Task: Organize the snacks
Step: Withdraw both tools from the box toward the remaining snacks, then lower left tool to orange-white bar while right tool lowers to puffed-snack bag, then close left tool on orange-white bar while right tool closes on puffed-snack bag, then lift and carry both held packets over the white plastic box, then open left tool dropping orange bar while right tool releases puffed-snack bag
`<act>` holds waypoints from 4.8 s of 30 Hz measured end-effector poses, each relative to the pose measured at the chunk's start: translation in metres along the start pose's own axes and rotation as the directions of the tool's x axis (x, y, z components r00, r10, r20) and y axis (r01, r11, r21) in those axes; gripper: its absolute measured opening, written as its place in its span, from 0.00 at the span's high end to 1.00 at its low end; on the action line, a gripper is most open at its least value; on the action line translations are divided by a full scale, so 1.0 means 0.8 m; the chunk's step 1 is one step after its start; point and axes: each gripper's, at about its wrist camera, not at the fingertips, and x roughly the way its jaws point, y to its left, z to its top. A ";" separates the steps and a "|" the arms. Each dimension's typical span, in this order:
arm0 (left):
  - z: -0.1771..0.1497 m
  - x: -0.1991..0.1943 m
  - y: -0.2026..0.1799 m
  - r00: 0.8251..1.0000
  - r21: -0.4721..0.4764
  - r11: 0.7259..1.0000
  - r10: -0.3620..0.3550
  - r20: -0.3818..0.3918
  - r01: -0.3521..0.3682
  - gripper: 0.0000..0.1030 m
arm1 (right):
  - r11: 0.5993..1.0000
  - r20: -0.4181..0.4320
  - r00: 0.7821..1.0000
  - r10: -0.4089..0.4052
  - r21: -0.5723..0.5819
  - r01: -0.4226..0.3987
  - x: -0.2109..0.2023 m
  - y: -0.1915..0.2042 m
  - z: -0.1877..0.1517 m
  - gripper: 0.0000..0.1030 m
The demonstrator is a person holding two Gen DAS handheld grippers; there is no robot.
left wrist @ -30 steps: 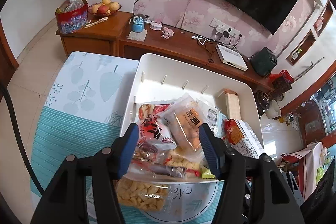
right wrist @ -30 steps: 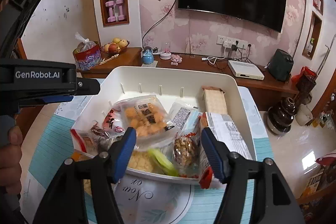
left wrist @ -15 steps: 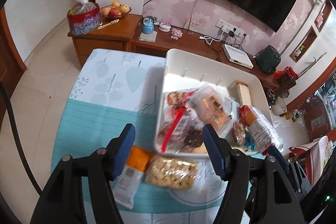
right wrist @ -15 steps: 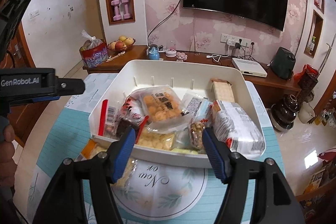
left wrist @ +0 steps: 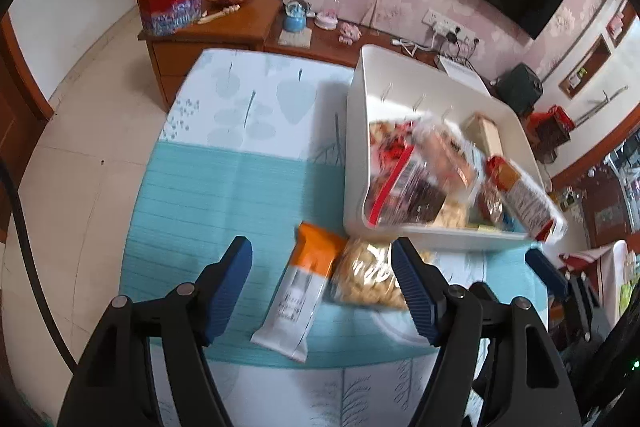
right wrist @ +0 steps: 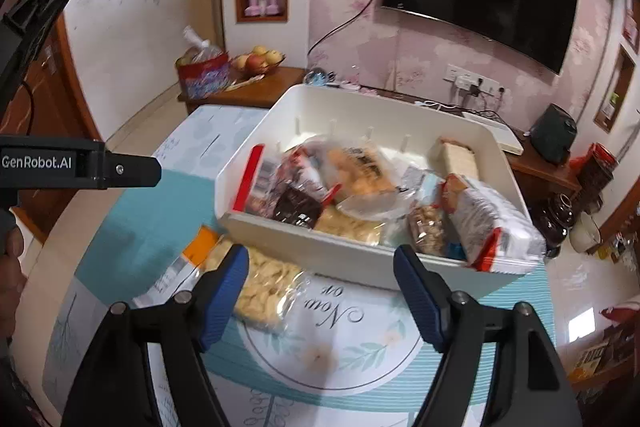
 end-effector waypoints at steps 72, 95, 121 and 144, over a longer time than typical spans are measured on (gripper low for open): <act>-0.082 0.121 0.030 0.947 -0.071 0.997 -0.005 -0.321 -0.019 0.70 | 0.792 -0.255 0.964 0.080 -0.570 -0.216 0.107 0.077 -0.047 0.40; -0.028 0.012 0.008 0.986 -0.027 0.999 -0.034 -0.165 0.030 0.70 | 0.856 -0.168 0.973 0.159 -0.468 -0.221 0.001 0.066 -0.027 0.50; 0.106 0.005 -0.100 0.994 0.102 0.989 -0.110 0.028 0.107 0.70 | 0.933 0.008 0.997 -0.081 -0.351 0.078 0.012 -0.067 0.065 0.50; 0.137 0.075 -0.132 0.999 0.083 0.996 -0.037 -0.006 0.038 0.47 | 0.944 -0.013 0.981 -0.195 -0.275 0.184 0.064 -0.132 0.096 0.32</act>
